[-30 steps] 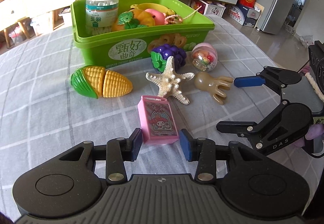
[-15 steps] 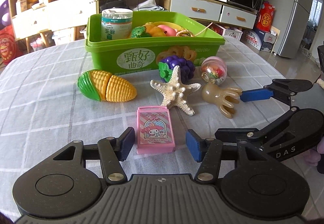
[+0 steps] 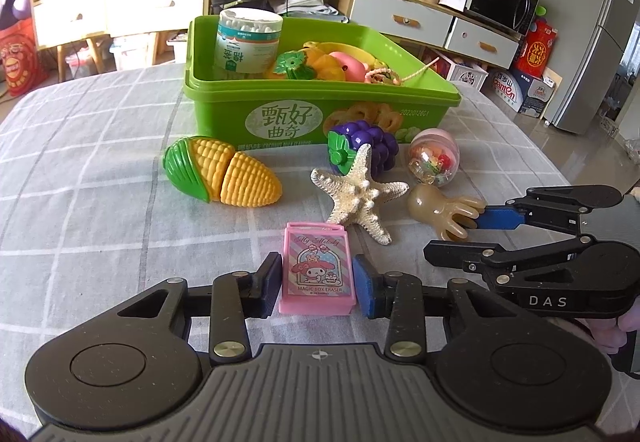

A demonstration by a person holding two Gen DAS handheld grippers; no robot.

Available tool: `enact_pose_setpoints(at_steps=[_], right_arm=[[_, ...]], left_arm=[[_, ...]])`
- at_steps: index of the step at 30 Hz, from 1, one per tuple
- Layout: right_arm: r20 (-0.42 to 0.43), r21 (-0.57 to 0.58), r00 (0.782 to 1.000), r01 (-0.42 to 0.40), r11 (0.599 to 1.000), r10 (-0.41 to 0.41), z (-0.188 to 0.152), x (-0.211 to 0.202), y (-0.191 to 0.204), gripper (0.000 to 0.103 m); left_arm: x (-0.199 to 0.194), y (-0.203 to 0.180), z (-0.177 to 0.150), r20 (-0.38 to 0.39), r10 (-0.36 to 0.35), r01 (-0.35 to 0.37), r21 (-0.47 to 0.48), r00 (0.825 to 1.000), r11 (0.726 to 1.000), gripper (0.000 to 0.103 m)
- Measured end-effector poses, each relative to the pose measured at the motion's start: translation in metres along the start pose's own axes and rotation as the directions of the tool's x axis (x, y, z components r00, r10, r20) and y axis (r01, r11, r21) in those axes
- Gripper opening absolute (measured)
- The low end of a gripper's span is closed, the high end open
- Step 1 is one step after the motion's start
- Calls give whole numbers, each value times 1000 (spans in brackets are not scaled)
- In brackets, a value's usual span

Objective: Organize rigid objects
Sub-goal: 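Carry card box and octopus into the green bin and open both tools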

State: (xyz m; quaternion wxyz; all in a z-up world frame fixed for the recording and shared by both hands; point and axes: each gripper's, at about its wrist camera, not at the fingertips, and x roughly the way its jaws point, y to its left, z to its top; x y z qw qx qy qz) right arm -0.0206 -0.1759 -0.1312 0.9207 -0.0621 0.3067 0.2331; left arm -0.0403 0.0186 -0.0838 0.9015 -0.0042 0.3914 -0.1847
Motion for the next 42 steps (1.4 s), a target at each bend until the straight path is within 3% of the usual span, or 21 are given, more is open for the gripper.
enact_pose_setpoints(at_steps=[11, 22, 32, 42], right_arm=[[41, 71, 998, -44, 996, 41, 17, -17, -5, 16], [168, 205, 984, -95, 974, 60, 66, -38, -21, 15], [278, 381, 959, -64, 923, -48, 110, -27, -52, 15], [237, 439, 961, 24, 898, -141, 116, 4, -62, 15]], left_arm=[[-22, 10, 28, 47, -33, 37, -79, 998, 996, 39], [-33, 13, 74, 137, -34, 54, -145, 990, 988, 39], [-1, 23, 113, 133, 43, -14, -208, 990, 978, 39], [44, 30, 122, 87, 112, -101, -123, 990, 987, 39]])
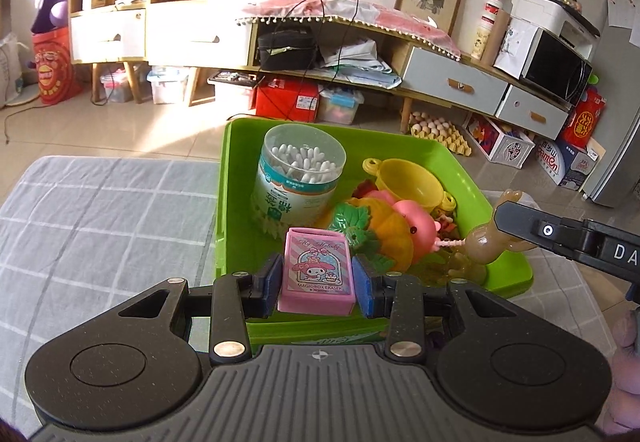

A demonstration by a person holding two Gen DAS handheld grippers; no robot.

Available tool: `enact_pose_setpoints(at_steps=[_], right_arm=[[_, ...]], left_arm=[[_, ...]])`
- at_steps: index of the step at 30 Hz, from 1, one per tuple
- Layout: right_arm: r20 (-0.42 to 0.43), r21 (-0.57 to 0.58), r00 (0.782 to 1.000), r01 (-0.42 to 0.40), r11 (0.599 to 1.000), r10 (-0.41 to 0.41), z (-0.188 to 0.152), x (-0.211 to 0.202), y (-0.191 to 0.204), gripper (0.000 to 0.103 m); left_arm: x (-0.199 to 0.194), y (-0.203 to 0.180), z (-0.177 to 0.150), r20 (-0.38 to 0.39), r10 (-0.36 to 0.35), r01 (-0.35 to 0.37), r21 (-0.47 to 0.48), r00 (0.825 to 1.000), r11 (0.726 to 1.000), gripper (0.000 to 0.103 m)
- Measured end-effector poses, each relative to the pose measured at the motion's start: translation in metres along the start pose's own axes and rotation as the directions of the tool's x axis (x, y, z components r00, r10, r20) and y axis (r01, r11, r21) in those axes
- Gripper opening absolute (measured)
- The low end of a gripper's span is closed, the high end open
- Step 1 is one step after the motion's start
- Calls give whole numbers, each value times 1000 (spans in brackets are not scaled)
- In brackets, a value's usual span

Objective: Organize rigid objects
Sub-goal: 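Carry card box and octopus into the green bin and open both tools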

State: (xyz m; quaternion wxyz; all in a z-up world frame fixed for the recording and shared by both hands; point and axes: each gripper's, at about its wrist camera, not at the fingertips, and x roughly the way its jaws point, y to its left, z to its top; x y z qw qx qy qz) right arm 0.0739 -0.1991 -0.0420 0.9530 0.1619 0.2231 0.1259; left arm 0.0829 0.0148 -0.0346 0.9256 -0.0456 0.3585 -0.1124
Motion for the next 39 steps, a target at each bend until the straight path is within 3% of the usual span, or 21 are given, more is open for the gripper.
enact_pose_setpoints(at_steps=[13, 39], right_arm=[[-30, -33, 999, 27, 999, -28, -9, 17, -4, 15], [-96, -72, 995, 13, 997, -20, -22, 23, -1, 16]], left_arm=[[25, -12, -7, -21, 31, -29, 102, 999, 994, 39], [35, -16, -1, -47, 36, -29, 156, 998, 987, 39]])
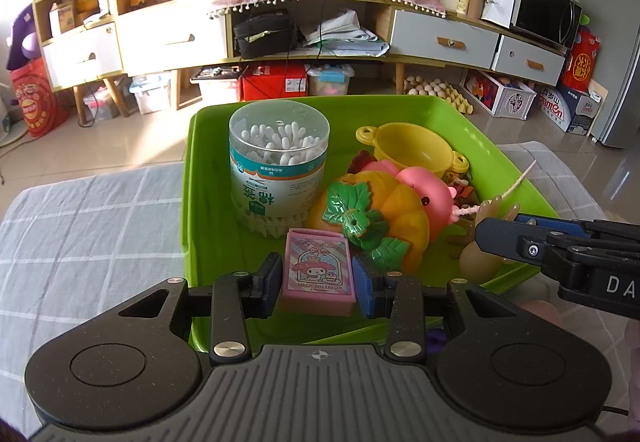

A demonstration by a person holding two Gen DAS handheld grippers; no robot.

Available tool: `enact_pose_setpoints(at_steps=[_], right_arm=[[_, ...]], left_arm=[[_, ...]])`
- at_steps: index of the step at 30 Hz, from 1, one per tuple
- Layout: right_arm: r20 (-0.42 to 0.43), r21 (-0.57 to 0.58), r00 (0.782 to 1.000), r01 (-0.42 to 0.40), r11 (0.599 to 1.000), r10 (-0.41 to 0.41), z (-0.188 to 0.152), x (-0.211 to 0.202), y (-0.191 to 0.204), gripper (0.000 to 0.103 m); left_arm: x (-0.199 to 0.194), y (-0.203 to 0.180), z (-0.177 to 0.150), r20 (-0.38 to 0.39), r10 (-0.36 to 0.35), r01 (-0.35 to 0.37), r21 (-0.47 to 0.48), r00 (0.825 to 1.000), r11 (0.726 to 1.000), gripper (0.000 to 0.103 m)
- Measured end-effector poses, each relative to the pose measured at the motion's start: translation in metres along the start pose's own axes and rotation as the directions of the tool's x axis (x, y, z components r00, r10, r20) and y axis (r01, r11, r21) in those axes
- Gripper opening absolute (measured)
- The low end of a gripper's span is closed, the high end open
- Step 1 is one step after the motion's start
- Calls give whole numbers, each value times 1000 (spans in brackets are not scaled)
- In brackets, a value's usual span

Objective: Organize rigid objects
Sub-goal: 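Carry card box and octopus into the green bin and open both tools, then lift left tool out toward the corn while right tool moves to pink capsule ball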

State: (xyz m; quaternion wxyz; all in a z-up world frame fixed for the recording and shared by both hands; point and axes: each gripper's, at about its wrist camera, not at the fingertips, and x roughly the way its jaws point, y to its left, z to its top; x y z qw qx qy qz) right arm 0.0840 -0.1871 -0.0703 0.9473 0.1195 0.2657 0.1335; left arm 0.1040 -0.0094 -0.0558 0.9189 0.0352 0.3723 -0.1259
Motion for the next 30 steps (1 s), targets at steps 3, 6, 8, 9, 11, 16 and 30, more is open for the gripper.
enact_pose_setpoints(at_steps=[3, 6, 8, 9, 11, 16, 30], right_arm=[[-2, 3, 1000, 1, 1000, -1, 0, 0, -1, 16], [-6, 6, 1000, 1, 1000, -1, 0, 0, -2, 16], [-7, 3, 1000, 1, 1000, -1, -1, -1, -2, 16], [-8, 2, 1000, 1, 1000, -1, 0, -1, -1, 16], [-5, 11, 1000, -6, 1000, 6, 0, -2, -2, 16], [6, 31, 1000, -18, 999, 18, 3, -10, -7, 21], [-43, 29, 998, -46, 999, 47, -1, -46, -13, 56]], left_arm=[[0, -1, 0, -1, 2, -2, 0, 1000, 1000, 39], [1, -1, 0, 0, 1, -1, 2, 1000, 1000, 39], [1, -1, 0, -1, 2, -2, 5, 1000, 1000, 39], [1, -1, 0, -1, 2, -2, 5, 1000, 1000, 40], [0, -1, 0, -1, 3, -3, 4, 1000, 1000, 41], [-10, 3, -1, 6, 4, -4, -13, 1000, 1000, 63], [-56, -2, -14, 35, 13, -13, -8, 999, 1000, 89]])
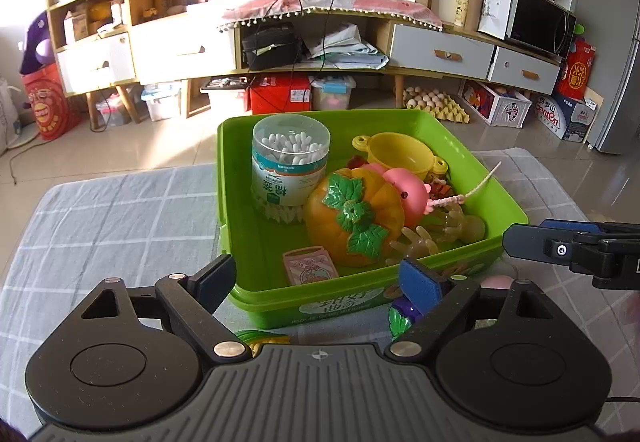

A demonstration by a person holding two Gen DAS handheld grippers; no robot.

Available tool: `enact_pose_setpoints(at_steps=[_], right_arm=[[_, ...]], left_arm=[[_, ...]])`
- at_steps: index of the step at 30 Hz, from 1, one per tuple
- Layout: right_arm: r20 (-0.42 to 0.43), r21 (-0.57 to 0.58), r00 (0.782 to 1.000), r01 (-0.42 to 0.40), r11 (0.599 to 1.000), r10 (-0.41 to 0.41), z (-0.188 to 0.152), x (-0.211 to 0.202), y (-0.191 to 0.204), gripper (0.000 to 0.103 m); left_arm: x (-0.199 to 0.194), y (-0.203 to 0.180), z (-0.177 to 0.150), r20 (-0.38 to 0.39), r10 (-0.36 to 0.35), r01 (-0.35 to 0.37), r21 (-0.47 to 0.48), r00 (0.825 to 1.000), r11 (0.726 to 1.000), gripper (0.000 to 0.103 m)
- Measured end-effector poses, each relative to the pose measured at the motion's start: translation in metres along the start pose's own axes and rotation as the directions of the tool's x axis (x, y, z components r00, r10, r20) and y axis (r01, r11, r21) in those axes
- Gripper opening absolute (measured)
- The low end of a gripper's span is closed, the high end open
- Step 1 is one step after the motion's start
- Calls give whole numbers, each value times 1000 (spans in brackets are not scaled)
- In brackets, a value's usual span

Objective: Organize rigid objects
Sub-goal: 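Lift left tool out toward the corn while right tool moves to pink capsule ball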

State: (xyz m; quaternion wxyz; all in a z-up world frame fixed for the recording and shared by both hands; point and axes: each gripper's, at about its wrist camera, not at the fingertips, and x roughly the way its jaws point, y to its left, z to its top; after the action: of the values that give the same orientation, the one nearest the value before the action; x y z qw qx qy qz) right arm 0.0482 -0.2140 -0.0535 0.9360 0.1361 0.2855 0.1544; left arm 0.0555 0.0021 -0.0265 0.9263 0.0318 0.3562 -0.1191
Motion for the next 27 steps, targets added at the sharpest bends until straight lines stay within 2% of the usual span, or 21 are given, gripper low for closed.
enact_pose_setpoints(at_steps=[3, 7, 16, 27], right_arm=[[-18, -4, 1000, -5, 1000, 5, -2, -7, -2, 63], [-37, -29, 999, 4, 1000, -5, -5, -12, -2, 64], [-65, -31, 998, 5, 999, -7, -16, -20, -8, 69], [-106, -103, 994, 19, 994, -30, -33, -17, -6, 72]], left_arm=[[-7, 3, -5, 2, 8, -8, -12, 1000, 1000, 92], [-14, 10, -15, 12, 19, -18, -44, 1000, 999, 98], [-20, 14, -35, -33, -3, 2, -31, 999, 1000, 98], [-13, 12, -60, -86, -16, 18, 21, 996, 1000, 98]])
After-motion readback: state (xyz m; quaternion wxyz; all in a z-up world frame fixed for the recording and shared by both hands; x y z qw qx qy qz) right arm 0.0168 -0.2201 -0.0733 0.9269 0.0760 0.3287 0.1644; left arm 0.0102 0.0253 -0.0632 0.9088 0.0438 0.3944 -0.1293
